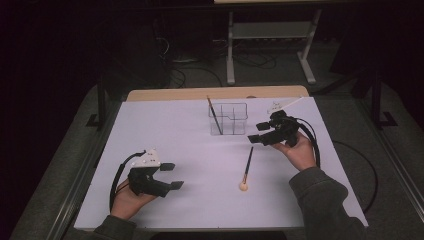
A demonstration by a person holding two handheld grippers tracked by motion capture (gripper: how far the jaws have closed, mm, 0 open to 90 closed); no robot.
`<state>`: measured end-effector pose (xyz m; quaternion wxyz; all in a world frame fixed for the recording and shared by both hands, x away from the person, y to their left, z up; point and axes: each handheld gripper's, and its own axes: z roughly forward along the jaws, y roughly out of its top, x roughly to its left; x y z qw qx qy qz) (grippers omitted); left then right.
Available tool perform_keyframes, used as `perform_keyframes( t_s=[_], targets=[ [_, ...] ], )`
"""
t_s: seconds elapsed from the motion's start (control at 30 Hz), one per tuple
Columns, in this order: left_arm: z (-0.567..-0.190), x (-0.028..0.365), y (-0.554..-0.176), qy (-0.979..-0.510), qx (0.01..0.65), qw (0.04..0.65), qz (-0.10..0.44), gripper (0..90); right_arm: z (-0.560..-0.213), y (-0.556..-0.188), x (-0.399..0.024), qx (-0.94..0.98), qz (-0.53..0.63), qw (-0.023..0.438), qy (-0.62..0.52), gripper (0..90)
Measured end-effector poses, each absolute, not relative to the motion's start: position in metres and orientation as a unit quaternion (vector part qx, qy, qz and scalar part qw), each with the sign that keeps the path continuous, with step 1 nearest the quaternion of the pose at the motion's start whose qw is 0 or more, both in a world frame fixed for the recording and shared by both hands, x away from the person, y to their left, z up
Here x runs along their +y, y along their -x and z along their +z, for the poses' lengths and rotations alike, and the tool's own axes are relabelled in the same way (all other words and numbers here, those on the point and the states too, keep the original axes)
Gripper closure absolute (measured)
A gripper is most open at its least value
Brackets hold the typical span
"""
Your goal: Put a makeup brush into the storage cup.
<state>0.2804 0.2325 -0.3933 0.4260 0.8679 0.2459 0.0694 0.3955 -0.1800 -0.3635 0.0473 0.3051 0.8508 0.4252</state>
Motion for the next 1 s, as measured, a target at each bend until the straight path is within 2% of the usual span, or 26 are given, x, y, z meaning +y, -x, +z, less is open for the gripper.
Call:
perform_keyframes(
  t_s=[1.0],
  targets=[
    [-0.392,0.225,-0.281,-0.863,0.252,0.432,0.073,28.1,-0.377,-0.378,-0.192,0.852,0.424,0.043,-0.304,32.3]
  ],
)
